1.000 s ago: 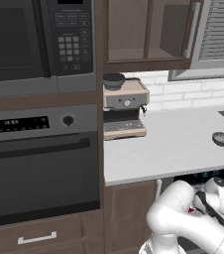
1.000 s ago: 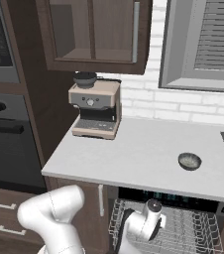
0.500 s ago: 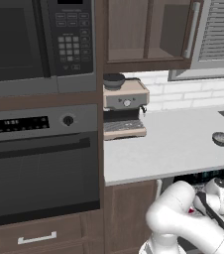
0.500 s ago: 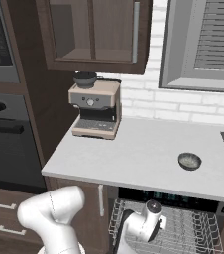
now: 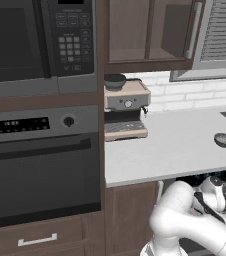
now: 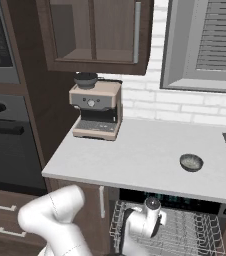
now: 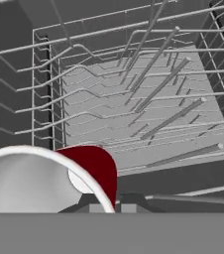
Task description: Pick up the cup and bowl from the counter, place them in the dishwasher, and close the dishwasher door.
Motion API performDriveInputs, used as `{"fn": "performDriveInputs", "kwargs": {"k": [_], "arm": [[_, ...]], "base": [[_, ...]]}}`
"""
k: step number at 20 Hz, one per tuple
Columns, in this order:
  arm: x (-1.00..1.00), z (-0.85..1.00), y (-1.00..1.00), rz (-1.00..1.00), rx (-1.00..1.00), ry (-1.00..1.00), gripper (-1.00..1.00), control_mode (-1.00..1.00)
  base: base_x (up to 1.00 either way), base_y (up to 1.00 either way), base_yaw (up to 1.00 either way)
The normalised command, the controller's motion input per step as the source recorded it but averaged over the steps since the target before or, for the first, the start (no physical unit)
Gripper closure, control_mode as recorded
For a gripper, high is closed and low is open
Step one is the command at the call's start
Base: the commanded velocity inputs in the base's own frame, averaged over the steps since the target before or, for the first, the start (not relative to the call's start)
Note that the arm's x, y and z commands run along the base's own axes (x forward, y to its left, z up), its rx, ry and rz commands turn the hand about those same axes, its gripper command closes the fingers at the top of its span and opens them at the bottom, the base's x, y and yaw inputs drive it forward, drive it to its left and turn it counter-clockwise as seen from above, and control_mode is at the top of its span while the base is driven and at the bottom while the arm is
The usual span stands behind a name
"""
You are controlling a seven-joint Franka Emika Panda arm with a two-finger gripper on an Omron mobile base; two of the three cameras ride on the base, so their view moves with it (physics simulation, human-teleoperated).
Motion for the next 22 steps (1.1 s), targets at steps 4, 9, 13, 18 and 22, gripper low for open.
{"fn": "performDriveInputs", "kwargs": {"k": [4,9,13,18,22], "arm": [[0.52,-0.40,-0.03,-0.07,0.00,0.00,1.00,-1.00],[0.44,-0.76,-0.01,-0.05,0.00,0.00,1.00,-1.00],[0.12,-0.44,-0.01,-0.03,0.00,0.00,1.00,-1.00],[-0.05,-0.05,0.00,0.00,0.00,0.00,-1.00,-1.00],[0.00,0.00,0.00,0.00,0.00,0.00,-1.00,-1.00]], "base": [[0.00,0.00,0.00],[0.00,0.00,0.00],[0.00,0.00,0.00],[0.00,0.00,0.00],[0.00,0.00,0.00]]}}
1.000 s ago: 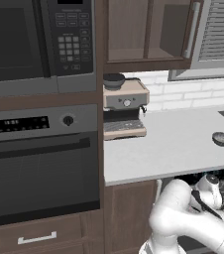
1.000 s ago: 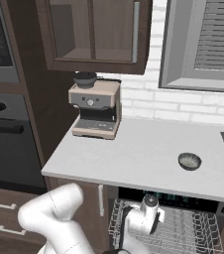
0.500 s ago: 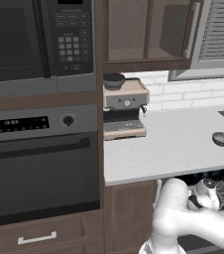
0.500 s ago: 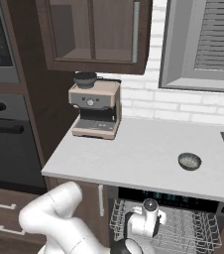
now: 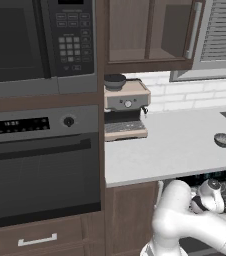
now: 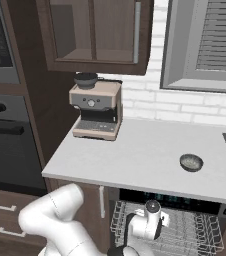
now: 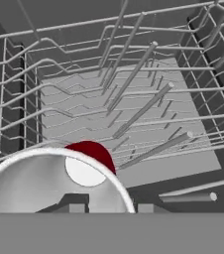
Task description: Pick up the cup and bowl from the counter, place them in the dishwasher, and close the dishwasher door.
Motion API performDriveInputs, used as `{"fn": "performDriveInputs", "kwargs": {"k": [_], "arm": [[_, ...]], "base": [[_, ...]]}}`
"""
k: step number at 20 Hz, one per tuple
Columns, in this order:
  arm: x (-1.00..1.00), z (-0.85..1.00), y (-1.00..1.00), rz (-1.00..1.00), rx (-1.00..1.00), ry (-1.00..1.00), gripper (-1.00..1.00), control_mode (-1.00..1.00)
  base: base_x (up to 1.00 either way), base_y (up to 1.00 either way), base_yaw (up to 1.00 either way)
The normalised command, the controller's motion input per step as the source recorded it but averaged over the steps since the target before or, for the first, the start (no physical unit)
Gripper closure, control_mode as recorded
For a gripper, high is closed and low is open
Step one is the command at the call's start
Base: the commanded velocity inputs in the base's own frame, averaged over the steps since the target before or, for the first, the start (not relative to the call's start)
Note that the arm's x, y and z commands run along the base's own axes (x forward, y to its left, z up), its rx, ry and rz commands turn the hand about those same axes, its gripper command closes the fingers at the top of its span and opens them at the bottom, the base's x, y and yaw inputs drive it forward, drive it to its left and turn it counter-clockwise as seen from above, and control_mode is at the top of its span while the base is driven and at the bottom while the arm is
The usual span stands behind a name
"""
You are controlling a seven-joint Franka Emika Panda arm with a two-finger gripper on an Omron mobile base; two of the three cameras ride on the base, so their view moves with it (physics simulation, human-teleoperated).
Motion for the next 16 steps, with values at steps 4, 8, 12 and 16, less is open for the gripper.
{"fn": "performDriveInputs", "kwargs": {"k": [4,8,12,16], "arm": [[-0.02,0.03,-0.04,0.00,0.00,0.00,-1.00,-1.00],[0.00,0.61,-0.39,0.00,0.10,-0.01,-1.00,-1.00],[0.00,0.84,-0.24,-0.01,0.13,-0.05,-1.00,-1.00],[0.00,0.85,-0.37,-0.04,0.12,0.00,-1.00,-1.00]], "base": [[0.00,0.00,0.00],[0.00,0.00,0.00],[0.00,0.00,0.00],[0.00,0.00,0.00]]}}
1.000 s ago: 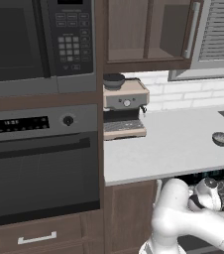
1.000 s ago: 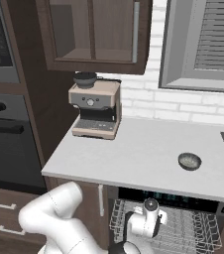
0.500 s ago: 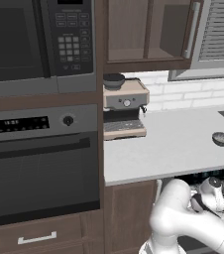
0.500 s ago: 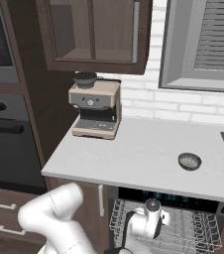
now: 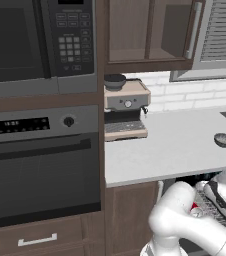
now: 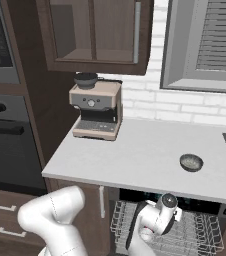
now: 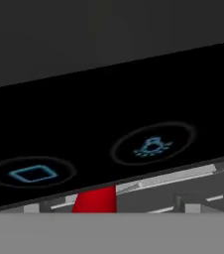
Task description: Pick up the cup and bowl from the counter, place them in the dishwasher, and close the dishwasher door.
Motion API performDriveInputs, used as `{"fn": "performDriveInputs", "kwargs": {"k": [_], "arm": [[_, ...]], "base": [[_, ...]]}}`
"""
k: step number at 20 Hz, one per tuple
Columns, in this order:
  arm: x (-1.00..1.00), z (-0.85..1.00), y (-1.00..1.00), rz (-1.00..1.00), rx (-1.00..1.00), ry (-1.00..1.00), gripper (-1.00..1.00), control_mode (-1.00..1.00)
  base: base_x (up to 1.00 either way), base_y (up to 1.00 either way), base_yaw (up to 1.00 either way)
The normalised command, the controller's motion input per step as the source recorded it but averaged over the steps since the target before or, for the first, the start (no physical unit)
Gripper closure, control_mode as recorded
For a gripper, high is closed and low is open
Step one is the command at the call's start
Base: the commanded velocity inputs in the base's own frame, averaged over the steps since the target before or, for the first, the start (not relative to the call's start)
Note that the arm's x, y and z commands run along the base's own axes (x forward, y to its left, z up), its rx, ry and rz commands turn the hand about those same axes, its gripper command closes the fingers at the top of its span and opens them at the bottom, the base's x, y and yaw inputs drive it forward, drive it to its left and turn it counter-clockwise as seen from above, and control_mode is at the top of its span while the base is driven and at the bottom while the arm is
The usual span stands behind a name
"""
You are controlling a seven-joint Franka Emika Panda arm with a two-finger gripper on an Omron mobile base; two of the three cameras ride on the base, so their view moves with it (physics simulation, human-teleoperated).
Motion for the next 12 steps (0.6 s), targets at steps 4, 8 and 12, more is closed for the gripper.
{"fn": "performDriveInputs", "kwargs": {"k": [4,8,12], "arm": [[0.00,0.82,-0.45,-0.10,0.10,0.00,-1.00,-1.00],[0.00,0.86,-0.49,-0.16,0.12,0.01,-1.00,-1.00],[0.00,0.99,-0.60,-0.22,0.16,0.00,-1.00,-1.00]], "base": [[0.00,0.00,0.00],[0.00,0.00,0.00],[0.00,0.00,0.00]]}}
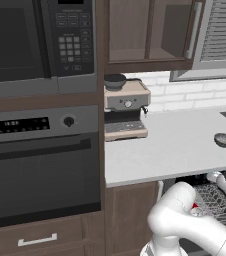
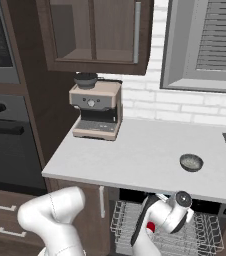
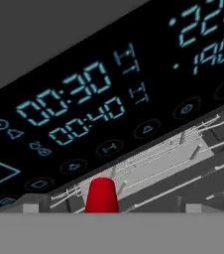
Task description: Pick up the cup and bowl from the counter, place them in the dishwasher, and close the dishwasher door.
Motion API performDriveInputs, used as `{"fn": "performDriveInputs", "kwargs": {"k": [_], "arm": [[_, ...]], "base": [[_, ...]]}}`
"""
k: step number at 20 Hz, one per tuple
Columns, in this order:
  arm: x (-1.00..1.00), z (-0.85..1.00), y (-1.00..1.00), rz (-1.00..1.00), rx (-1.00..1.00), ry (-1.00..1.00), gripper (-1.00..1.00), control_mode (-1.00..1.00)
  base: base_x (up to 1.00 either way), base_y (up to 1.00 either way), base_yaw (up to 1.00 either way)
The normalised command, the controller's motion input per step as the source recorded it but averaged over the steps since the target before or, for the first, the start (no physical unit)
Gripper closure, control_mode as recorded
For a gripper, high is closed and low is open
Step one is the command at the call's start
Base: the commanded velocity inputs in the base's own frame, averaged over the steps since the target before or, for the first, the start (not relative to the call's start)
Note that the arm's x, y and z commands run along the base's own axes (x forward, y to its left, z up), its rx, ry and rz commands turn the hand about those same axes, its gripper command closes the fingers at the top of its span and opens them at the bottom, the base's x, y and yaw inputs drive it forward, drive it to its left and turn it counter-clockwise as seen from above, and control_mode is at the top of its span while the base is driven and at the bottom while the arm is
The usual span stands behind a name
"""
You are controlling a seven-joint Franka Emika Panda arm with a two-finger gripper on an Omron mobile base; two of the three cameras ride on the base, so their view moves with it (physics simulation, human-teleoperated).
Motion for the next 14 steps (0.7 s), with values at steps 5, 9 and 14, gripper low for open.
{"fn": "performDriveInputs", "kwargs": {"k": [5,9,14], "arm": [[0.00,0.92,-0.61,-0.25,0.19,0.00,-1.00,-1.00],[-0.16,0.97,-0.21,-0.13,0.06,-0.01,-1.00,-1.00],[-0.67,0.51,0.00,0.00,0.03,-0.17,-1.00,-1.00]], "base": [[0.00,0.00,0.00],[0.00,0.00,0.00],[0.00,0.00,0.00]]}}
